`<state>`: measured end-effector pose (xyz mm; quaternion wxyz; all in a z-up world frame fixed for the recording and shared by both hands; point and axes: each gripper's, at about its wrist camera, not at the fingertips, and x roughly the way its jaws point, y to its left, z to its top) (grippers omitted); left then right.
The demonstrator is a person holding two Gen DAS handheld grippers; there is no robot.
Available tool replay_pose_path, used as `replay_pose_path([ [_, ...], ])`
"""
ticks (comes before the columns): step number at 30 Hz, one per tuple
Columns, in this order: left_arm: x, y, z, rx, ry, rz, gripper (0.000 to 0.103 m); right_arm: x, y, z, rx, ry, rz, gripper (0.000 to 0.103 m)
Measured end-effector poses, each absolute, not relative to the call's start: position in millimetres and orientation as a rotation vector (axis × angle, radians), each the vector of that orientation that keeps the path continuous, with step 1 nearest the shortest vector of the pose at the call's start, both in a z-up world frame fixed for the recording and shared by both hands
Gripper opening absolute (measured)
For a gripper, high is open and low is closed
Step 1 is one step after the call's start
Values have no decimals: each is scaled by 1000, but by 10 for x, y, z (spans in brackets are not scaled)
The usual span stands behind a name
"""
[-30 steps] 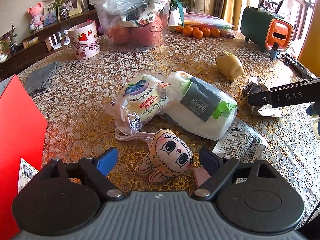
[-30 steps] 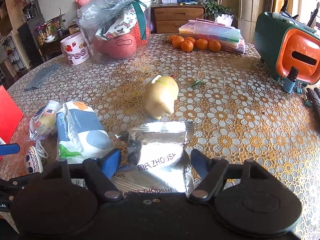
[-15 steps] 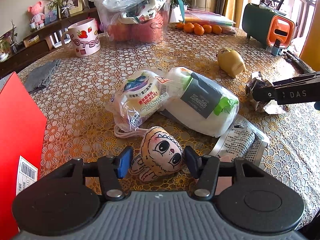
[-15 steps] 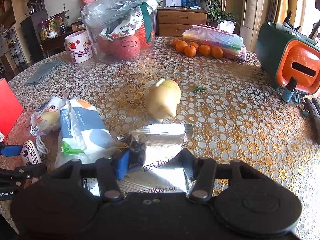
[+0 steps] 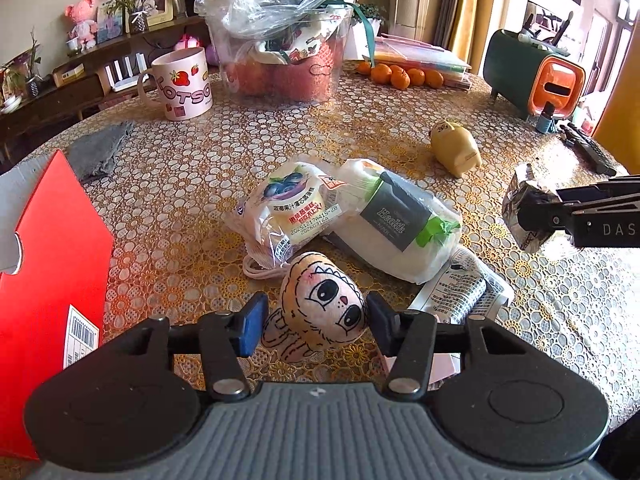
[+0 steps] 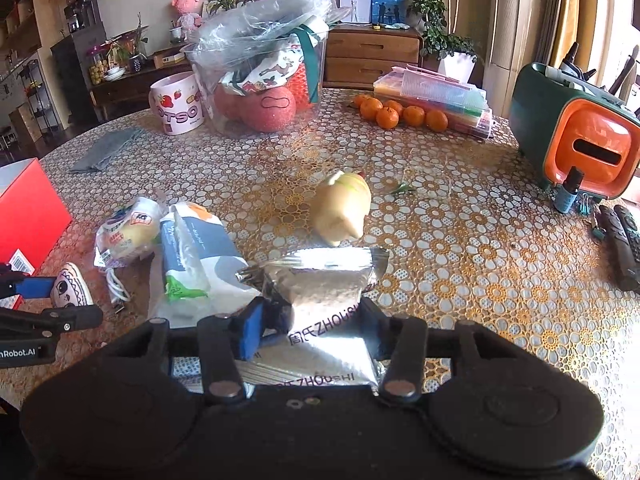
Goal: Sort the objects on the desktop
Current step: 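Grasp the cartoon-face plush with the left tool while the right tool grasps the silver foil packet, then carry the plush and foil packet over the red shoebox with both tools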
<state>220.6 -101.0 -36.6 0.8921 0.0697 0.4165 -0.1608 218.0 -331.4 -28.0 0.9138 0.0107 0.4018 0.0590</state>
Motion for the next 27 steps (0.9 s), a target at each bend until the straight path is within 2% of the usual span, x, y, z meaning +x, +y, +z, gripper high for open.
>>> replay_pose_path([
  [27, 1483, -441, 247, 79, 826, -371, 53, 1396, -2474, 361, -28, 822, 322, 49],
])
